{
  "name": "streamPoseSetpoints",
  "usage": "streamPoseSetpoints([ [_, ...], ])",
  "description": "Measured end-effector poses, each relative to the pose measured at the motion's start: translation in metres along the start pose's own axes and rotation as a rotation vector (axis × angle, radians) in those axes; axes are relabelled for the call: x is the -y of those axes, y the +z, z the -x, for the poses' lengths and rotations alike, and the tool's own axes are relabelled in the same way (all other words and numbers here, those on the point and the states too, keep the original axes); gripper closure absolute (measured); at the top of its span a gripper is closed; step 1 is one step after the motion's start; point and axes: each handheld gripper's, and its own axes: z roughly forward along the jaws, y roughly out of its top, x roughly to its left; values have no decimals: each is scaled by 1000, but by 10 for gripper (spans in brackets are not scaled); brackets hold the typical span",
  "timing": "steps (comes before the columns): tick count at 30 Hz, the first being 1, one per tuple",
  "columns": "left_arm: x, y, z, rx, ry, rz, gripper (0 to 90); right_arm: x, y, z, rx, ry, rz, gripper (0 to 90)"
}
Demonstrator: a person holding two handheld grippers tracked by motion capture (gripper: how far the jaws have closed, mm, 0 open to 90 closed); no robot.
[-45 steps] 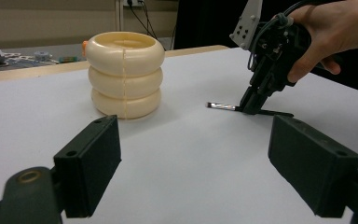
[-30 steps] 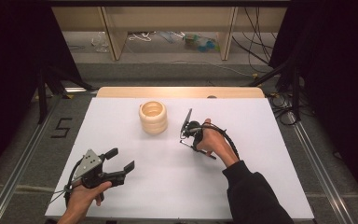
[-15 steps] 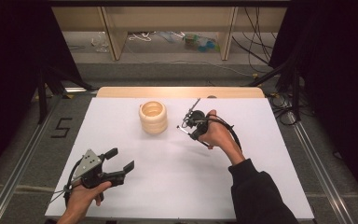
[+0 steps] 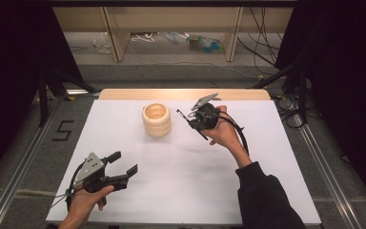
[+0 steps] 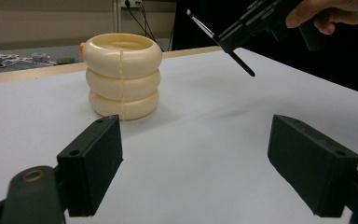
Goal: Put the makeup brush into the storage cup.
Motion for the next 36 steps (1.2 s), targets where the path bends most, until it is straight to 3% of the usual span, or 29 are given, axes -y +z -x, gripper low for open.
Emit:
streamPoseSetpoints([
  [2, 1, 1, -1, 2, -3, 0, 176, -1, 0, 0, 7, 4, 78, 840],
  [5, 0, 1, -1, 3, -5, 1, 177, -3, -2, -1, -1, 18, 102, 841],
  [7, 0, 0, -1, 2, -5, -2, 176, -5, -2, -2, 0, 28, 162, 841],
  [13, 1, 0, -1, -2, -12, -3, 176, -7, -2, -3, -23, 44, 233, 840],
  [14, 1, 1, -1, -2, -15, -3, 176, -8, -1, -4, -14, 54, 266, 840],
  [21, 1, 1, -2, 2, -27, 2, 176, -12, 0, -3, -7, 79, 341, 841],
  [28, 1, 1, -2, 2, -23, 2, 176, -18, 8, -1, 5, 90, 371, 841],
  [31, 1, 1, -2, 3, -22, 2, 176, -22, 13, 1, 0, 106, 423, 841],
  [36, 1, 2, -2, 3, -20, 3, 176, -25, 18, 3, 2, 117, 446, 841],
])
